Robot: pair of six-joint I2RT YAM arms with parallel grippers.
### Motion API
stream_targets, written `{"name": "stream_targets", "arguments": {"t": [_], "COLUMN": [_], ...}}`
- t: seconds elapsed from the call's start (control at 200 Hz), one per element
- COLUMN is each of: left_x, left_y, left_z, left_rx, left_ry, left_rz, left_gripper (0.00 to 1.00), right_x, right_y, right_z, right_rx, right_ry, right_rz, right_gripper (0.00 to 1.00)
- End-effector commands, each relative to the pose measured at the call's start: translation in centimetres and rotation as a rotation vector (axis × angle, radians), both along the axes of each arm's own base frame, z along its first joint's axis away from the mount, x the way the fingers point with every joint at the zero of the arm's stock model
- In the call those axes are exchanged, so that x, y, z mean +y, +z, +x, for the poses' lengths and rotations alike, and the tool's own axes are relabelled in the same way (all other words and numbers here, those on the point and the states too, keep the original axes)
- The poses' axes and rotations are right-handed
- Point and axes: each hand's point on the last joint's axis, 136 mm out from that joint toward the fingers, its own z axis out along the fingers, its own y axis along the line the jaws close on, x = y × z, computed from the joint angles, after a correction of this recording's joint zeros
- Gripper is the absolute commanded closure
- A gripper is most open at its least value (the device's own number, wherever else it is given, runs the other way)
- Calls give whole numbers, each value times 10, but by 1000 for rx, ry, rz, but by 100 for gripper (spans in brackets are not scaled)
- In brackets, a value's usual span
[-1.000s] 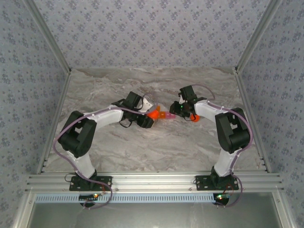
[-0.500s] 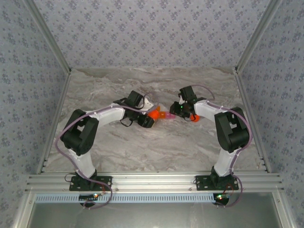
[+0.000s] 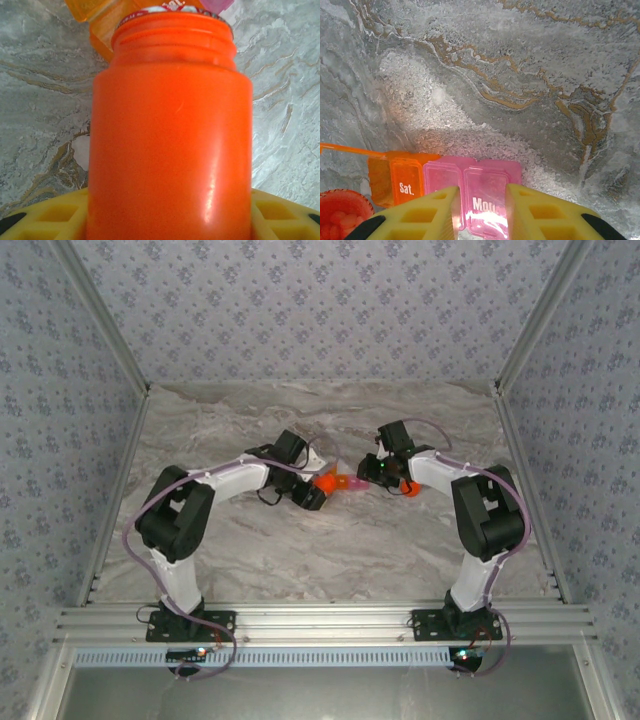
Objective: Sort the pills into containers
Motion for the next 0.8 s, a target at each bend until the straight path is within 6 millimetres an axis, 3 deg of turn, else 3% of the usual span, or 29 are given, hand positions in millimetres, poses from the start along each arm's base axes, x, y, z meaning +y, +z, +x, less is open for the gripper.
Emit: {"name": "stream_targets", "arguments": {"t": [0.0,0.795], "left_x": [-4,-2], "left_y": [8,5], "left_z": [4,8], "left_rx": [-10,4], "left_ry": [-15,-20], "left_rz": [13,117], "left_gripper": [100,100], "right_x": [3,5], "right_y": [-10,-12], "right_z": [-6,-9], "right_rx": [28,34], "right_ry": [20,26], "right_rz": [0,1], "right_gripper": [68,69]}}
